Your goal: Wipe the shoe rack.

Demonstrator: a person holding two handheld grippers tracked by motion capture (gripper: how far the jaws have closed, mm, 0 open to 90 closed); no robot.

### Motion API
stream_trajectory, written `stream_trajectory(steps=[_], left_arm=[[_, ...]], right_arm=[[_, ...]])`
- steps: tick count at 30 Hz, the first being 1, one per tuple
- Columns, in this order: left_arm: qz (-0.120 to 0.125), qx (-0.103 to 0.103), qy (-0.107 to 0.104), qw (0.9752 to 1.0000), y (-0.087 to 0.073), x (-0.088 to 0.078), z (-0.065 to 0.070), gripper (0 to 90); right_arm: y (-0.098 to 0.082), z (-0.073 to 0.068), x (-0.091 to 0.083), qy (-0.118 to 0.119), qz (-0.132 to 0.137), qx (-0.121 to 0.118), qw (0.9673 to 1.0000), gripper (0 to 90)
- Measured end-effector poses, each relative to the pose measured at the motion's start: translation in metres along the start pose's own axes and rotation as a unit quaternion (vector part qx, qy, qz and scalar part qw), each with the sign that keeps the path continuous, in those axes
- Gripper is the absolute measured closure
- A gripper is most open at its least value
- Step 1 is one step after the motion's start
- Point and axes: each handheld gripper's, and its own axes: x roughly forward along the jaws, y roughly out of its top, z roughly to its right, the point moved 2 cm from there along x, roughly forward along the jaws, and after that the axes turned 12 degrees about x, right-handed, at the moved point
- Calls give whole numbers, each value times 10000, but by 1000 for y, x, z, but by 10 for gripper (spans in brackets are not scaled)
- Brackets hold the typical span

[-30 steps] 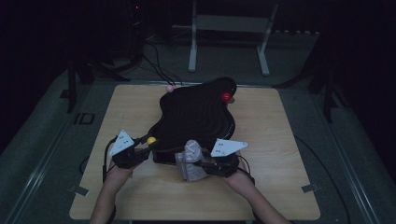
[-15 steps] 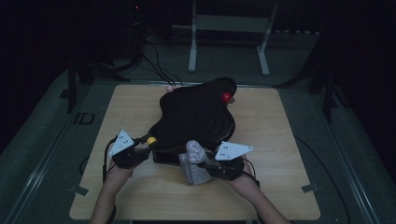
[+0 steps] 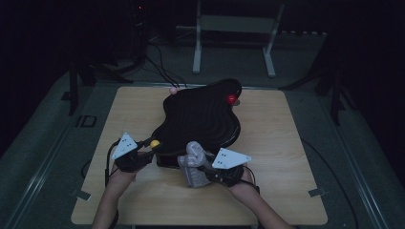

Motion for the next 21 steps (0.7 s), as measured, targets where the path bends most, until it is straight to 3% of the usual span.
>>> stream_trajectory(steps=[2,5,10,17,21], left_arm=[[-11,2,14,10000,0,0,0,592],[-5,5,8,10000,0,0,0,592],[-10,13,8,10000,0,0,0,592],[-24,26,3,10000,1,0,0,592],[-19,28,-5,10000,1,0,0,592]], right_arm=[[6,-5,-3,-82,160,-137,9997,682],[11,-5,-2,-314,334,-87,9989,682],[-3,-5,14,-478,160,-155,9986,682],[13,-10,9,-629,448,-241,9967,681],[1,-10,19,-710,324,-271,9966,686]])
